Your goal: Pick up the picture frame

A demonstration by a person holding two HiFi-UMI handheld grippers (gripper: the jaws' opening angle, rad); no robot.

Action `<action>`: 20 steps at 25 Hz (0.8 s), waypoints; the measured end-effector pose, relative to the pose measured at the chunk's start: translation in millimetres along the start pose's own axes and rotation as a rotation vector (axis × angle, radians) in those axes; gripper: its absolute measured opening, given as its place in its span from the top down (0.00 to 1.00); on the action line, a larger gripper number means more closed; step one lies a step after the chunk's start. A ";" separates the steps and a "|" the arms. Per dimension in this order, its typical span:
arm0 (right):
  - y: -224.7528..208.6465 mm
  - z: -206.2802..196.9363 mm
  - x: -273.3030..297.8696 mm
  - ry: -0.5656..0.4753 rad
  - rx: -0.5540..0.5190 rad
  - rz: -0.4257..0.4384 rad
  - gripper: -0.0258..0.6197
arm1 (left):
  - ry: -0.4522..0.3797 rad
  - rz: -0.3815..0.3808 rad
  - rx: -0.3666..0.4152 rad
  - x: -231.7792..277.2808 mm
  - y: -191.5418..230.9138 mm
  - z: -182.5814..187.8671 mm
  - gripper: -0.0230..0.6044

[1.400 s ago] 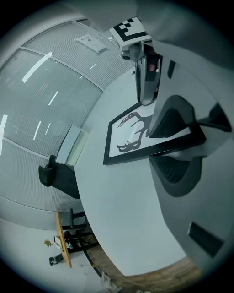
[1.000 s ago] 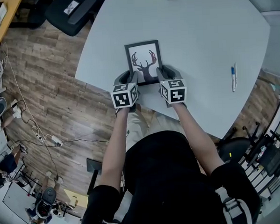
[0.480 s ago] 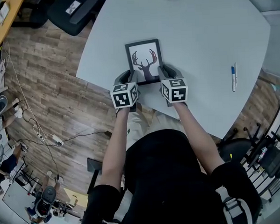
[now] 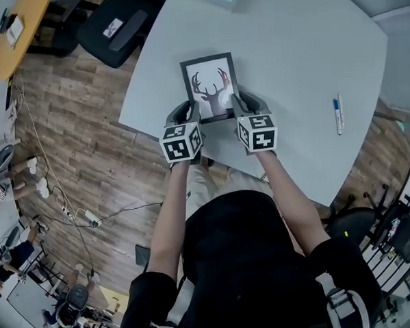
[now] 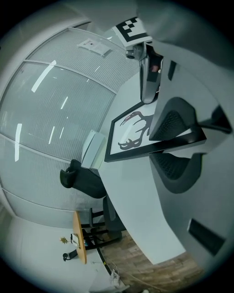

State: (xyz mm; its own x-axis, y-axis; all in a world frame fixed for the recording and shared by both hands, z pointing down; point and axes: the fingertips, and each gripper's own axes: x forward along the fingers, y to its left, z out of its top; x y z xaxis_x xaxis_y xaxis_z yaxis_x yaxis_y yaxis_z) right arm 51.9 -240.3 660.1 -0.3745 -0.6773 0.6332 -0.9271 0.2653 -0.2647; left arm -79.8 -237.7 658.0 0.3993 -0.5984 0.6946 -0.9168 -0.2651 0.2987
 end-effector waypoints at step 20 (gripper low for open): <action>38.7 189.7 -83.3 -0.368 -0.119 -0.074 0.82 | -0.367 -0.088 0.159 -95.9 -36.7 182.9 0.82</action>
State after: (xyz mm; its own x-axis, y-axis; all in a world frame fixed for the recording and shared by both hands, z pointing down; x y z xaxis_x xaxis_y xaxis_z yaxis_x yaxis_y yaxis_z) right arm 49.4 -303.7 459.2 -0.2976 -0.8928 0.3381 -0.9544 0.2696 -0.1281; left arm -83.5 -308.8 460.7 0.4778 -0.7909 0.3824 -0.8784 -0.4237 0.2212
